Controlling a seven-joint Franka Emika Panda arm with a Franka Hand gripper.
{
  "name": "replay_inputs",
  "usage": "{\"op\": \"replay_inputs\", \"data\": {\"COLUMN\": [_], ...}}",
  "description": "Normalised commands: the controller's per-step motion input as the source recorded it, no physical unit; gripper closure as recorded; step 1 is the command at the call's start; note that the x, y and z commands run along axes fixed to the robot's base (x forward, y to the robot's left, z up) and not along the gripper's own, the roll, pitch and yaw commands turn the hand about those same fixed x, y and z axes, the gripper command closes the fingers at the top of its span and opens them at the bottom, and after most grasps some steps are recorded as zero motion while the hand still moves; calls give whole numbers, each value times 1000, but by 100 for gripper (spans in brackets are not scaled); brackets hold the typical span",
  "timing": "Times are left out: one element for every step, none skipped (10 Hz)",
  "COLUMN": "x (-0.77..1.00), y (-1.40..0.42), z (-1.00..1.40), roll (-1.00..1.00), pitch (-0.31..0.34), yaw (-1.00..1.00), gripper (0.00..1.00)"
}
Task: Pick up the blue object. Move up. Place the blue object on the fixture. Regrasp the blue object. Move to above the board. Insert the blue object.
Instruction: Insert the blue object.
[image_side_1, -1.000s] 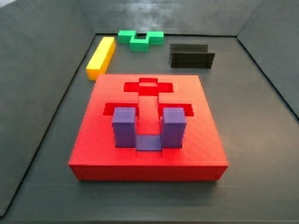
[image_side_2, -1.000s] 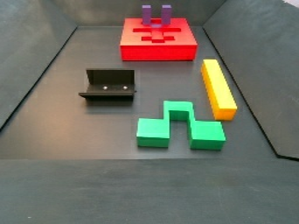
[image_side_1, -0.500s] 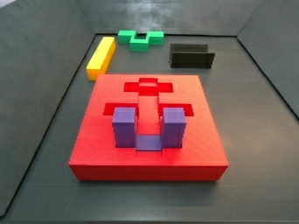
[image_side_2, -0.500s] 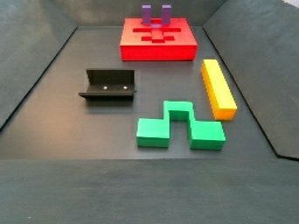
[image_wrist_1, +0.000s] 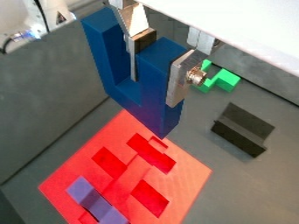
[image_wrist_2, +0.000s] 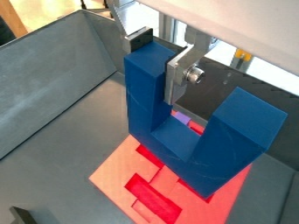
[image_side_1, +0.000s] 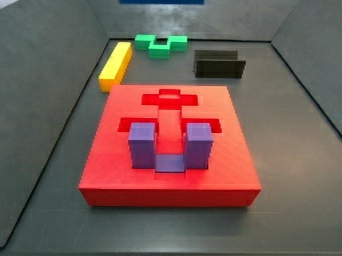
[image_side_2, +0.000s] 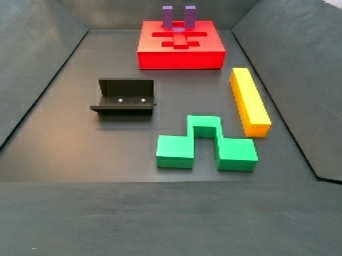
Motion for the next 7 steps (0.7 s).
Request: {"op": "replay_inputs", "data": {"x": [31,123,97,74,63,143,180], "y": [457,434,437,369,180,0,0], "z": [-254,-249,-391,-520,-600,-540,-574], "roll": [-204,-104,-100,-71,-20,11,44], "pitch": [-196,-93,-126,-110,-79,-19,-3], "yaw": [0,183,249,266,271,223,183], "gripper": [100,100,100,100,100,100,100]}}
